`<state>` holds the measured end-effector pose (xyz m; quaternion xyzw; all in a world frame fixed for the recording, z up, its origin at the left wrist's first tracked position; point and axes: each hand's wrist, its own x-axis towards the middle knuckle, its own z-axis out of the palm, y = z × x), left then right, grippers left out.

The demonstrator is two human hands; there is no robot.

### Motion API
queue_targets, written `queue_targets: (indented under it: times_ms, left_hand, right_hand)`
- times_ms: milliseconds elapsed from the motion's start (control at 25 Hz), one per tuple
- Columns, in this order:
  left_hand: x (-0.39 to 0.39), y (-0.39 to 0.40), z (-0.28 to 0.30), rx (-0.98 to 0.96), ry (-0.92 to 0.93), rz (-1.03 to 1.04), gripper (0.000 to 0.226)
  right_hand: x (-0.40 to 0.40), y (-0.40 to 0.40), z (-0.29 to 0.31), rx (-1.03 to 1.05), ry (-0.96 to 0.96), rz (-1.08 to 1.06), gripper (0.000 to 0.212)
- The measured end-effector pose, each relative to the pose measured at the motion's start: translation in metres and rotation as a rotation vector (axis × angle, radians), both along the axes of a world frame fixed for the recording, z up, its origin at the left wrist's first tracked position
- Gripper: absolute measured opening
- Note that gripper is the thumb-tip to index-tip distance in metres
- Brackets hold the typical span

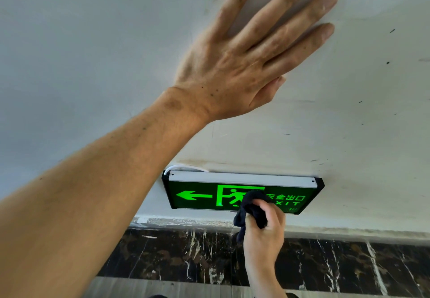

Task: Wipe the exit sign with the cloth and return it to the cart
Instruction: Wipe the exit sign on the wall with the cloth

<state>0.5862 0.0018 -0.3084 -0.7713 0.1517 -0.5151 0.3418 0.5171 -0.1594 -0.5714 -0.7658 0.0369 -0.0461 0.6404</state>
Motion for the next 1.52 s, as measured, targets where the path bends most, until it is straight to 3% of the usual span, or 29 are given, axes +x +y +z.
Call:
queue_targets:
  times_ms: [600, 760, 1000, 1160, 1520]
  left_hand:
    - [-0.011, -0.004, 0.006, 0.010, 0.105, 0.033, 0.054]
    - [-0.013, -0.006, 0.007, 0.016, 0.127, 0.042, 0.053]
    - [-0.010, -0.004, 0.006, 0.039, 0.064, 0.057, 0.054]
    - [-0.006, -0.003, 0.004, 0.018, 0.034, 0.024, 0.055]
    - [0.000, 0.000, 0.000, 0.020, -0.026, 0.034, 0.056]
  right_hand:
    - [-0.047, 0.096, 0.002, -0.167, -0.001, 0.213, 0.036]
    - [-0.059, 0.121, 0.007, -0.186, 0.016, 0.372, 0.037]
    - [-0.056, 0.093, 0.012, -0.148, 0.042, 0.485, 0.036]
    - [-0.047, 0.044, 0.010, -0.067, 0.082, 0.370, 0.043]
    - [0.004, -0.069, -0.013, -0.125, 0.114, -0.202, 0.043]
